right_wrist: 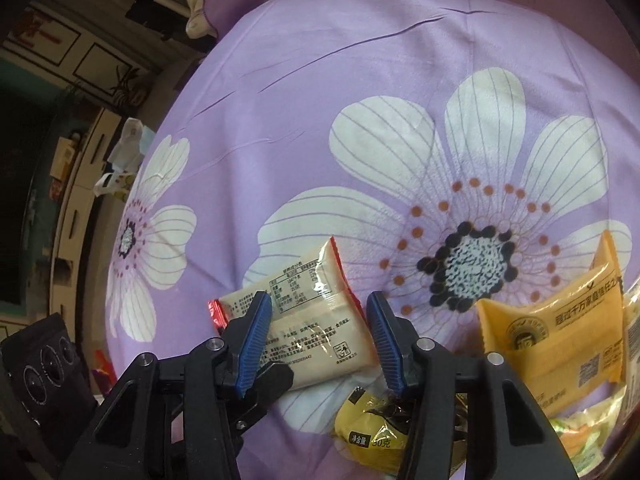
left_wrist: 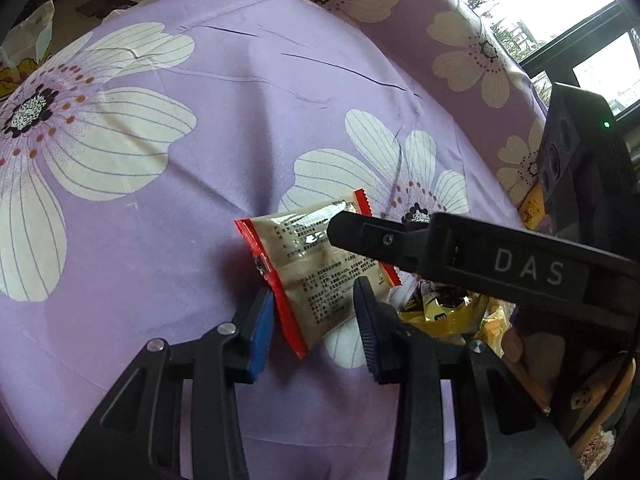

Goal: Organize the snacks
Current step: 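Grasp the red-edged biscuit pack with the right gripper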

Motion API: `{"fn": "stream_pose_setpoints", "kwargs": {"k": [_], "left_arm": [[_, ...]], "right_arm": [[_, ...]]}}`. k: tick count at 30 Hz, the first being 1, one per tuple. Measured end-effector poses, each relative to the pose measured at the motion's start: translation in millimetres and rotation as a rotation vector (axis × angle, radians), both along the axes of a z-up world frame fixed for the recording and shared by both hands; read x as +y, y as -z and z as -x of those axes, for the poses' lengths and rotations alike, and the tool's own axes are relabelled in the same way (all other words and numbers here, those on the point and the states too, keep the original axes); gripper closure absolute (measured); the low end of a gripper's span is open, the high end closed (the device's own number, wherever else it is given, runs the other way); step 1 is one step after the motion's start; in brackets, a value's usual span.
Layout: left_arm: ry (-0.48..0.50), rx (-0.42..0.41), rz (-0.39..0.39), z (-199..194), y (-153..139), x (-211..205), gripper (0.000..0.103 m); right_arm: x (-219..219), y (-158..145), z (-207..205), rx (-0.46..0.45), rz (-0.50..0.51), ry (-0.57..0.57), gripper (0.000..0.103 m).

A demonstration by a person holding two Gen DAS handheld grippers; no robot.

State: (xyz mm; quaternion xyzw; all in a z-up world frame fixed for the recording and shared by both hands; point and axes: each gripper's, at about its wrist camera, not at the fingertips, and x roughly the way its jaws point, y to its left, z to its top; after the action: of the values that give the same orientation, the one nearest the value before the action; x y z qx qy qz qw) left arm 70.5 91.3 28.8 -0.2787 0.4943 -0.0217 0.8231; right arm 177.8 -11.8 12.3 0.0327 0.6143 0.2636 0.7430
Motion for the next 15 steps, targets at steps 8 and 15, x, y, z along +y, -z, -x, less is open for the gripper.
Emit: {"fn": "stream_pose_setpoints", "kwargs": {"k": [8, 15], "left_arm": [[0.034, -0.051, -0.098, 20.1, -19.9, -1.5, 0.065], [0.131, -0.159, -0.144, 44.2, -47.7, -25.1, 0.064]], "right_arm": [[-10.2, -12.1, 30.3, -0.002, -0.1, 0.032, 0.051], [-36.3, -42.2, 70.3, -0.104, -0.12, 0.115, 0.051]]}}
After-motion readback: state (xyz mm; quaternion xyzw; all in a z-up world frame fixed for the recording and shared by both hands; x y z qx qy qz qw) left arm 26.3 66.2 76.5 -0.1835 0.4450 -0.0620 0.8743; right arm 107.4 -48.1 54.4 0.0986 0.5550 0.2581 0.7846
